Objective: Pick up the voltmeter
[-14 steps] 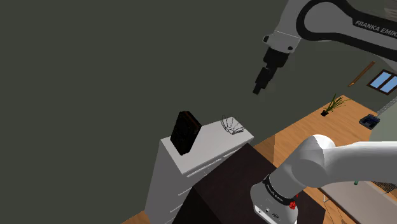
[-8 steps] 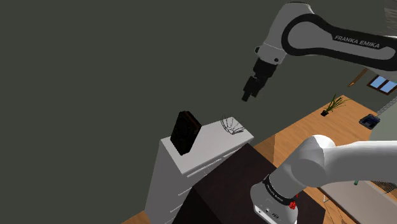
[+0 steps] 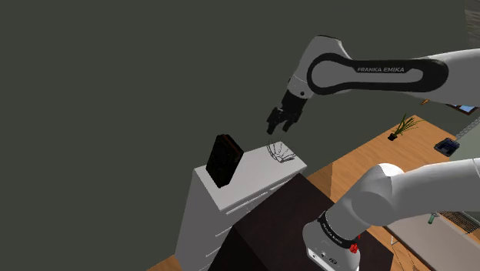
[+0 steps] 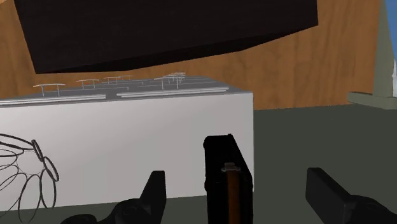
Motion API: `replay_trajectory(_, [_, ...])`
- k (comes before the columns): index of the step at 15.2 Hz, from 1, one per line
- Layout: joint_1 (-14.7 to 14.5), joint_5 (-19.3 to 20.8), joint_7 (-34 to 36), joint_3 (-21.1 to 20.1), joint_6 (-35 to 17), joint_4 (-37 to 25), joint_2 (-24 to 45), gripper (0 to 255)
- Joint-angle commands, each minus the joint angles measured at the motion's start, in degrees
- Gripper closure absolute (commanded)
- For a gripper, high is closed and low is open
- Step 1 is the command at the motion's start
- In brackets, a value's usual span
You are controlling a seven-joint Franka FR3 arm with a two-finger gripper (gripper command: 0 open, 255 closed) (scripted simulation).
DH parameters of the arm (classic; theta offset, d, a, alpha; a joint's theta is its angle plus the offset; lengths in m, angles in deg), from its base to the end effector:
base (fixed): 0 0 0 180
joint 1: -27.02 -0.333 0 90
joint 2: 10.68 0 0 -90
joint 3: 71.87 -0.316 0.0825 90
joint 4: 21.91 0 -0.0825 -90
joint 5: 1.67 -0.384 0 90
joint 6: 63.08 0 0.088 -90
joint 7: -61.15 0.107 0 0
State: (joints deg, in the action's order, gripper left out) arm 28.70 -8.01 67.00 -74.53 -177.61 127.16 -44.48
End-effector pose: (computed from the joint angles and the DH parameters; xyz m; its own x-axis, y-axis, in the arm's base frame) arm 0.3620 0.0129 0.4440 0.9901 -0.1384 -0.0220 -0.1396 -0.9876 -0.0723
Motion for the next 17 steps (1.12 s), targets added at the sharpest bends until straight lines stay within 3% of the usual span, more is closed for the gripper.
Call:
replay_trajectory(1, [0.1, -1.4, 2.3, -0.8, -6.1, 2.2, 3.0, 0])
replay_trajectory(7, [0.1, -5.5, 7.9, -2.6, -22.2, 3.7, 15.0, 0])
replay_trajectory(13, [-0.4, -10.3, 11.9, -3.5, -37.2, 1.2, 29.8, 0])
replay_trajectory(17, [-0.7, -13.1, 12.5, -3.9, -43.2, -0.7, 36.7, 0])
